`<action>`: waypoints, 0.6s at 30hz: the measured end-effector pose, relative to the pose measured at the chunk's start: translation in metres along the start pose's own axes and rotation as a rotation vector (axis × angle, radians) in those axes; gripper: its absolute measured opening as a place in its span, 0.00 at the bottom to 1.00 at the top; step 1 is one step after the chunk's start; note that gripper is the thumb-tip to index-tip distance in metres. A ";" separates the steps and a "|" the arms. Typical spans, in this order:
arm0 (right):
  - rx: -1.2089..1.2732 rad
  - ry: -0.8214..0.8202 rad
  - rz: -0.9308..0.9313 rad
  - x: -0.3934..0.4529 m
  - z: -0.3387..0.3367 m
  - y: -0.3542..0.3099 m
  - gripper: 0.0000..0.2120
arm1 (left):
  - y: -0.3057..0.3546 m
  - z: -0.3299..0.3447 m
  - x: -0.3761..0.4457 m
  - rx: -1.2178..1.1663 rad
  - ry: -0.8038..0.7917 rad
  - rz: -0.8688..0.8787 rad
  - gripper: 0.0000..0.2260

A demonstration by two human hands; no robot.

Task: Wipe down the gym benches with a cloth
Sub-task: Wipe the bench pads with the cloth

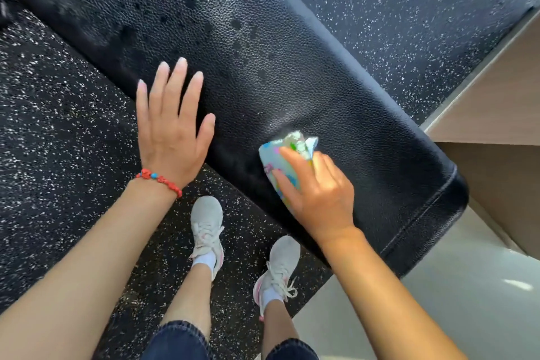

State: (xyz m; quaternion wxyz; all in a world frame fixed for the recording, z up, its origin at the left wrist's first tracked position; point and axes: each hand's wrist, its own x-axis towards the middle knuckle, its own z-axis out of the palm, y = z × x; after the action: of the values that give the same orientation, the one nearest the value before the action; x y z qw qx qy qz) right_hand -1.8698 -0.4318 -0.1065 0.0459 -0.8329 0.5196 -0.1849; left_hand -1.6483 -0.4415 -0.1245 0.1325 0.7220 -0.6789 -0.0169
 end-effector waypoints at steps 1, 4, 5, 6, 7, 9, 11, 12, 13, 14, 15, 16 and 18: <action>-0.040 0.013 0.032 0.011 0.003 0.009 0.13 | -0.005 0.001 0.001 0.001 -0.016 0.000 0.22; -0.050 0.048 0.266 0.056 0.011 0.029 0.13 | -0.009 0.005 0.001 -0.012 -0.018 -0.004 0.22; -0.039 0.058 0.326 0.066 0.012 0.030 0.13 | -0.008 0.006 0.000 -0.017 -0.005 -0.009 0.22; -0.032 0.067 0.374 0.072 0.013 0.028 0.13 | -0.007 0.007 0.001 -0.020 0.007 -0.016 0.22; -0.031 0.083 0.407 0.072 0.014 0.021 0.13 | -0.006 0.008 0.001 -0.024 0.012 -0.024 0.22; -0.035 0.094 0.392 0.059 0.018 -0.003 0.14 | -0.004 0.009 0.000 -0.038 0.010 -0.032 0.22; -0.020 0.043 0.272 0.040 0.021 -0.030 0.14 | -0.005 0.008 0.001 -0.048 0.003 -0.029 0.22; 0.009 0.008 0.224 0.034 0.021 -0.039 0.14 | -0.006 0.008 0.001 -0.048 -0.004 -0.024 0.22; 0.032 -0.019 0.174 0.032 0.021 -0.041 0.13 | -0.008 0.007 0.001 -0.047 -0.013 -0.017 0.22; 0.039 -0.031 0.114 0.034 0.020 -0.038 0.13 | -0.010 0.005 0.001 -0.046 -0.024 -0.010 0.22; 0.019 -0.034 0.050 0.040 0.019 -0.030 0.12 | -0.010 0.004 0.002 -0.049 -0.036 -0.005 0.23; -0.022 -0.029 0.003 0.048 0.020 -0.021 0.12 | -0.011 0.002 0.003 -0.053 -0.048 -0.001 0.23; -0.085 0.014 0.055 0.077 0.023 -0.001 0.13 | -0.012 -0.001 0.002 -0.066 -0.056 0.013 0.23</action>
State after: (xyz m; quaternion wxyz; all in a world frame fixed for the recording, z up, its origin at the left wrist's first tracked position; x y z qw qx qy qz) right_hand -1.8307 -0.5022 -0.1079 0.0118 -0.8182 0.5500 -0.1671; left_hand -1.6363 -0.4432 -0.1259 0.1373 0.7120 -0.6862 -0.0588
